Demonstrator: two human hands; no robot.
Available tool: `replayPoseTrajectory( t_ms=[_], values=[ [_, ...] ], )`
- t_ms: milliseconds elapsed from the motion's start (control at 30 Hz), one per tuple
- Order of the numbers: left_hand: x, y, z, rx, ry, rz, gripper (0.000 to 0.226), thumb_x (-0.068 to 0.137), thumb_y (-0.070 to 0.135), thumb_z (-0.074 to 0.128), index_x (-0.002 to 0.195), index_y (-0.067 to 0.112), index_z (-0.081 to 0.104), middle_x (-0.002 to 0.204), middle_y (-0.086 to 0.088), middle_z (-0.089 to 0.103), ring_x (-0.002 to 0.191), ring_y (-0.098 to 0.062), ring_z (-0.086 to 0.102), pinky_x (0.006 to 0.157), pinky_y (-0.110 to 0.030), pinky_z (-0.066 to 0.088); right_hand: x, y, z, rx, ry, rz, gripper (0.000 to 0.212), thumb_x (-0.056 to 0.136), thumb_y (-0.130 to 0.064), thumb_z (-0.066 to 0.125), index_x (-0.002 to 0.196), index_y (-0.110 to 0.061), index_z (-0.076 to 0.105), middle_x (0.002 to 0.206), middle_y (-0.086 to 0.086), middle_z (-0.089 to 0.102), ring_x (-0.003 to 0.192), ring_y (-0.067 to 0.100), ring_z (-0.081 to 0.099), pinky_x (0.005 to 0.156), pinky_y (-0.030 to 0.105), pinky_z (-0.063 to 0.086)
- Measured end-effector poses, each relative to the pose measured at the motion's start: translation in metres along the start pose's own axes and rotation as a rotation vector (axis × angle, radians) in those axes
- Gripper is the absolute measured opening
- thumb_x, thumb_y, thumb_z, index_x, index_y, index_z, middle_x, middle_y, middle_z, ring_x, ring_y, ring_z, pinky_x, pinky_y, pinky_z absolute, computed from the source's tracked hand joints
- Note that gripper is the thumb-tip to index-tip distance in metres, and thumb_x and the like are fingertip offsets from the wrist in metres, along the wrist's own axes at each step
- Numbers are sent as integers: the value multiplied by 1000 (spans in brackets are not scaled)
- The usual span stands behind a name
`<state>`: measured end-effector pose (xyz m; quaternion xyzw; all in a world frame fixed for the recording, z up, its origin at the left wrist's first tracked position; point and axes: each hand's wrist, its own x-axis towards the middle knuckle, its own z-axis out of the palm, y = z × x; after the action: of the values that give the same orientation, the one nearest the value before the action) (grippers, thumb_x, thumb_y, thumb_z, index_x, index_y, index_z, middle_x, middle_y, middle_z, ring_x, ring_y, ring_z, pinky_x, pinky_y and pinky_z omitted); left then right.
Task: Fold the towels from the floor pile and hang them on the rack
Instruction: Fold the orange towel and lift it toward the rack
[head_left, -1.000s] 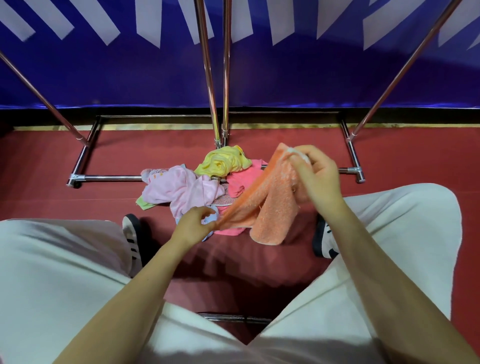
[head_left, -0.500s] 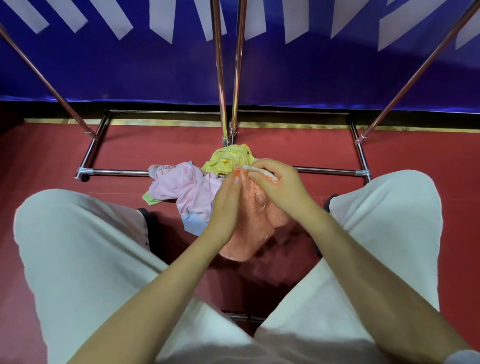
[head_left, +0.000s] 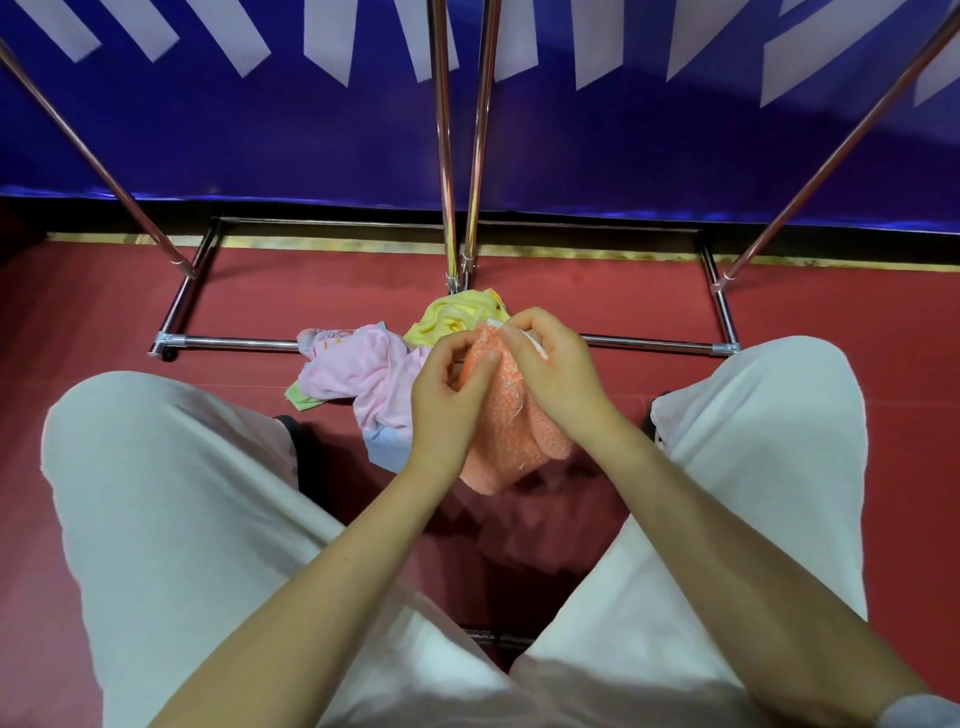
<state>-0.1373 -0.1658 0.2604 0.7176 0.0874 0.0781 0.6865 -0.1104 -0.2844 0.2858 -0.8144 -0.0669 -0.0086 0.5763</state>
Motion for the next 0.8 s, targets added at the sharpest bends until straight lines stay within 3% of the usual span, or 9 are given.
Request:
replayPoseTrajectory(
  t_ms=[133,300,400,567,633,700,800],
  values=[
    [3,4,0,-47,20,-112,6,90,17,67,93,19,62,87,10,63,77,3,55,76,-18,44,-2,1,2,0,-13,-1,15,97,-13,51,83,-11,58,71,-12,53,68,-5,48,67,9,34],
    [-2,16,-1,-93,36,46,9,93,7,59,92,14,54,83,7,55,72,8,50,71,-9,41,0,2,-6,-100,-46,-13,11,95,-28,55,92,-20,62,78,-7,61,73,9,55,69,29,44],
    [-4,18,-2,-57,42,104,12,95,6,55,91,16,48,76,6,45,63,5,42,63,-10,37,0,5,-15,-204,-90,9,12,90,-40,59,97,-30,62,67,-20,56,62,3,52,58,25,37],
    [3,18,-9,-37,133,64,21,97,8,51,87,25,45,70,8,37,56,4,37,56,-11,33,1,10,-28,-327,-207,88,35,74,-56,69,101,-35,60,78,-16,60,74,6,57,65,29,44],
    [9,18,-16,-67,186,7,21,98,9,49,87,26,45,69,7,35,53,4,36,54,-10,33,2,14,-35,-409,-306,163,28,72,-50,75,91,-34,61,81,-13,63,78,9,59,68,31,45],
    [14,18,-24,-69,219,-39,18,99,12,49,90,27,46,70,8,36,54,5,37,58,-8,34,2,15,-38,-403,-346,217,16,77,-31,76,78,-33,60,74,-14,61,70,4,56,63,26,42],
    [20,17,-34,-15,179,-52,9,98,18,53,103,25,50,83,12,48,74,5,47,78,-18,39,5,12,-33,-38,-152,244,18,82,-8,69,72,-20,60,65,-8,54,61,4,47,58,24,37]
  ],
)
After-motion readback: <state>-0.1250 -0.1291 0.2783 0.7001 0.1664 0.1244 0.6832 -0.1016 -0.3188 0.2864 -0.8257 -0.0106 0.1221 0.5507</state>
